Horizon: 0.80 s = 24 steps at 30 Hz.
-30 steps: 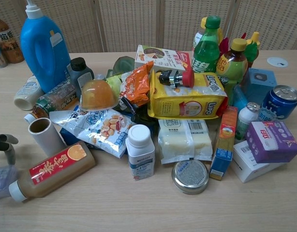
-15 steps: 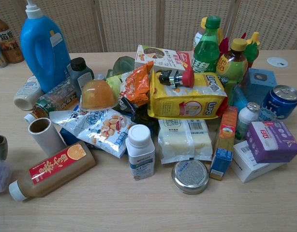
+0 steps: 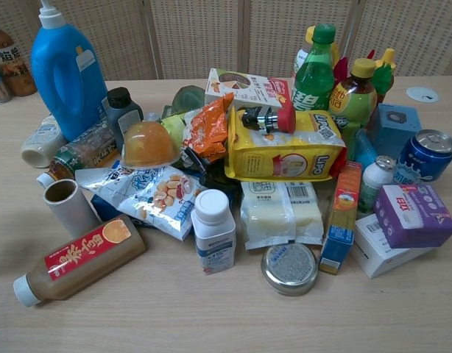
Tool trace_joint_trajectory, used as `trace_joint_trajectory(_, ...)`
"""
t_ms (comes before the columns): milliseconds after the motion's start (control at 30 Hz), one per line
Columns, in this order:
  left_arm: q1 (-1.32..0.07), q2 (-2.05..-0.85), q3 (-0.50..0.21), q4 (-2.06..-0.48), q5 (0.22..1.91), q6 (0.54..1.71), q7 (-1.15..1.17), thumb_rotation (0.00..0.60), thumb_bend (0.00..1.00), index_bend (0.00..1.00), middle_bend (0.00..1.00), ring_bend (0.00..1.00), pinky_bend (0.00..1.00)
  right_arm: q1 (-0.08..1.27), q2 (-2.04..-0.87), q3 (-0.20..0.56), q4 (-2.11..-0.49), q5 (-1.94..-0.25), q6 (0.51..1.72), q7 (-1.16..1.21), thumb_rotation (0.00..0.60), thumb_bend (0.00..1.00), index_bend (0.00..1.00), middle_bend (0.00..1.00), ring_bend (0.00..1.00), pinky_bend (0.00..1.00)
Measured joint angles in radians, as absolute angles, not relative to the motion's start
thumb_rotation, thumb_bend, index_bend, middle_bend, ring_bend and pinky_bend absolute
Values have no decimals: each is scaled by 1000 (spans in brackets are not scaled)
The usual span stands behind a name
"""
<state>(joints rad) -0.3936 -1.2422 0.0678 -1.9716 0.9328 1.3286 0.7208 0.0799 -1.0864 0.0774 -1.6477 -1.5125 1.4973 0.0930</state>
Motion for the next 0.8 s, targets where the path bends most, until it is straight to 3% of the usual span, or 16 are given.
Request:
trace_joint_trajectory(467,-371,-1083,33,-2097,1001,1381,660,600,70,569,401,416,452,78,-1084,79,-1649,-1511,1500,93,600,0,0,0,0,0)
trace_joint_trajectory(800,-391,-925,-40,-2265,1021,1431,686,600,68,570,401,416,451,77,-1083,79,-1653,-1514,1504,91,600,0,0,0,0,0)
